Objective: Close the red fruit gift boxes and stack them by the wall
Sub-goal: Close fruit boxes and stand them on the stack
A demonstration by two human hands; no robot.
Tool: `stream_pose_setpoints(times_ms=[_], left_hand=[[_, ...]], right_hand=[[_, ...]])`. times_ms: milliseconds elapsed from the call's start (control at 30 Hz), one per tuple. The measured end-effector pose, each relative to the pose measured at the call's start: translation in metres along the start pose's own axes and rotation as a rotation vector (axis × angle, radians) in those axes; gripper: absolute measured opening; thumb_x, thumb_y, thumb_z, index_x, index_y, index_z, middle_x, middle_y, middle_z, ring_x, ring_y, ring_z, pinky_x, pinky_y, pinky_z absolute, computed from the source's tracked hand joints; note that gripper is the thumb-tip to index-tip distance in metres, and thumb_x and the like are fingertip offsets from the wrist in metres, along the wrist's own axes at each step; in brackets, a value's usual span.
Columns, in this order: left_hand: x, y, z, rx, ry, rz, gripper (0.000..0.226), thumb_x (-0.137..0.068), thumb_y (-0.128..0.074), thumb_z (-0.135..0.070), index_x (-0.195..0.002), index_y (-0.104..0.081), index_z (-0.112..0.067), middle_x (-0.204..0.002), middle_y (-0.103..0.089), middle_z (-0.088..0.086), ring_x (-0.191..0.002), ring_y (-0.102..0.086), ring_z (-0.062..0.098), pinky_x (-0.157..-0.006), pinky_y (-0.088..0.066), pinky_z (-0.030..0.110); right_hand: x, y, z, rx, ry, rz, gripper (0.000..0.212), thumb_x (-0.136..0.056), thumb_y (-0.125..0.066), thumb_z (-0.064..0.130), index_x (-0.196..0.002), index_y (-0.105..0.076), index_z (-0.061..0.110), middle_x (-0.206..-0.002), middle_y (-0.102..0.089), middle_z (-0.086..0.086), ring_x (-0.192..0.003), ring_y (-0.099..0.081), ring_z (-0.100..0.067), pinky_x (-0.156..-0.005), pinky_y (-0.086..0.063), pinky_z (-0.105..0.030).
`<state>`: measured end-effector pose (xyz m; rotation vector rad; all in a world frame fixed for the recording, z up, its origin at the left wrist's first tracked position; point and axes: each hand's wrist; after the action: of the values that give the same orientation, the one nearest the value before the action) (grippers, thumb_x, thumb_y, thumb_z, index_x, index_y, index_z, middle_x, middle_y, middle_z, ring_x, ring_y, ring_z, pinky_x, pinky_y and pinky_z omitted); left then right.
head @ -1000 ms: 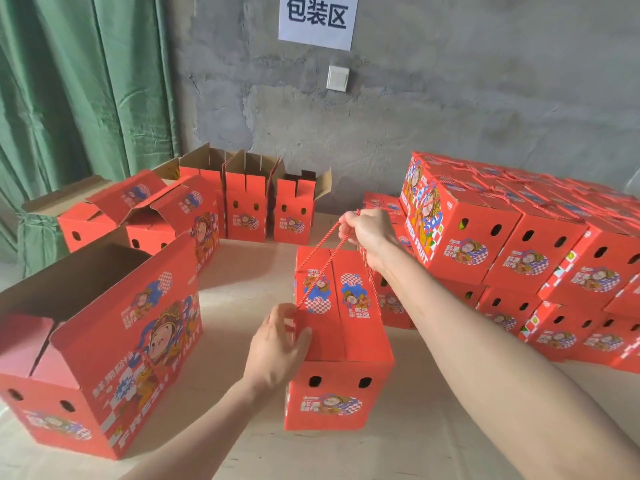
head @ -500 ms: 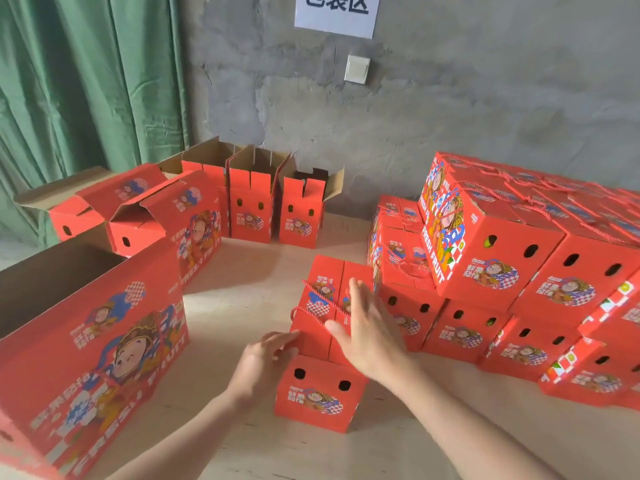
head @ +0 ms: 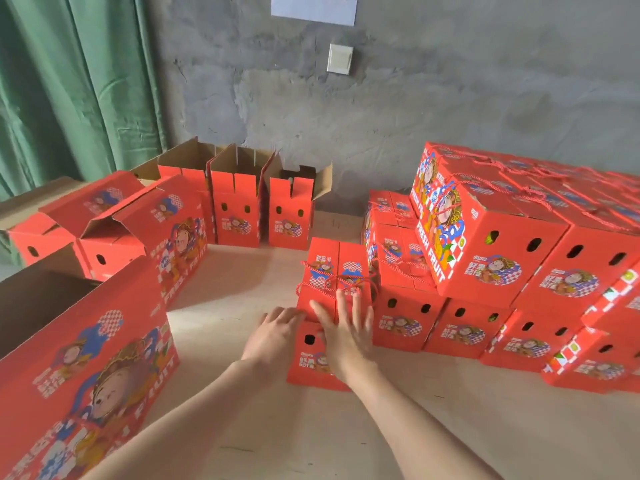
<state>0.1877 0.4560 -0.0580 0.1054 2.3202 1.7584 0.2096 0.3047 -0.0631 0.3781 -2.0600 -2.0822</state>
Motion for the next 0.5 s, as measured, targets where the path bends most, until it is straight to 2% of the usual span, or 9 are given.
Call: stream_pose_setpoints(times_ms=[33, 100, 167, 333, 500], left_hand=[[-0.007, 0.003, 0.002, -0.056, 0.006, 0.101, 0.069, -0.086, -0.041, -0.004, -0.15, -0.019, -0.018, -0.156, -0.019, -0.006, -0.143, -0.015, 0.018, -0.116, -0.01, 0.034], [-0.014, 0.009, 0.005, -0.117, 0.004, 0.265, 0.08, -0.085, -0.041, -0.006, -0.152, 0.001, -0.02, -0.16, 0.001, -0.007, -0.147, 0.003, 0.023, -0.116, 0.006, 0.048], [-0.016, 0.013, 0.009, -0.15, -0.026, 0.373, 0.084, -0.086, -0.042, -0.009, -0.152, 0.008, -0.024, -0.159, 0.008, -0.008, -0.147, 0.008, 0.026, -0.114, 0.01, 0.055], [-0.032, 0.018, 0.022, -0.173, -0.117, 0.333, 0.075, -0.087, -0.043, -0.009, -0.152, -0.007, -0.021, -0.159, -0.008, -0.007, -0.145, -0.01, 0.023, -0.116, 0.003, 0.052], [-0.059, 0.011, 0.032, -0.161, -0.161, 0.279, 0.075, -0.087, -0.047, -0.015, -0.151, -0.008, -0.021, -0.157, -0.01, -0.008, -0.136, -0.024, 0.022, -0.116, -0.008, 0.048]], right_hand=[[-0.003, -0.002, 0.009, -0.033, -0.084, -0.027, 0.077, -0.096, -0.045, 0.018, -0.15, 0.007, 0.036, -0.157, 0.019, -0.017, -0.142, 0.018, -0.045, -0.113, 0.009, -0.055], [-0.004, -0.009, 0.029, -0.068, -0.157, -0.055, 0.081, -0.093, -0.044, 0.016, -0.15, 0.011, 0.034, -0.156, 0.018, -0.022, -0.14, 0.017, -0.05, -0.114, 0.003, -0.057], [-0.004, -0.015, 0.041, -0.053, -0.187, -0.042, 0.08, -0.092, -0.042, 0.017, -0.151, 0.011, 0.03, -0.154, 0.016, -0.027, -0.137, 0.017, -0.054, -0.115, -0.005, -0.056], [-0.022, -0.012, 0.047, -0.023, -0.248, 0.037, 0.072, -0.098, -0.035, 0.02, -0.151, 0.013, 0.026, -0.153, 0.02, -0.028, -0.137, 0.018, -0.054, -0.115, -0.007, -0.057], [-0.051, -0.001, 0.027, -0.099, -0.202, 0.15, 0.083, -0.09, -0.043, 0.011, -0.151, 0.01, 0.03, -0.153, 0.026, -0.023, -0.136, 0.026, -0.051, -0.114, 0.001, -0.056]])
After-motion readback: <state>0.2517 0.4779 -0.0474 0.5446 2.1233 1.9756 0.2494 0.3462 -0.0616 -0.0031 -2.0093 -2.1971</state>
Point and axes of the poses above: each hand's wrist, its own x-axis away from the middle knuckle, its own y-axis out of the back of the hand, z = x × y
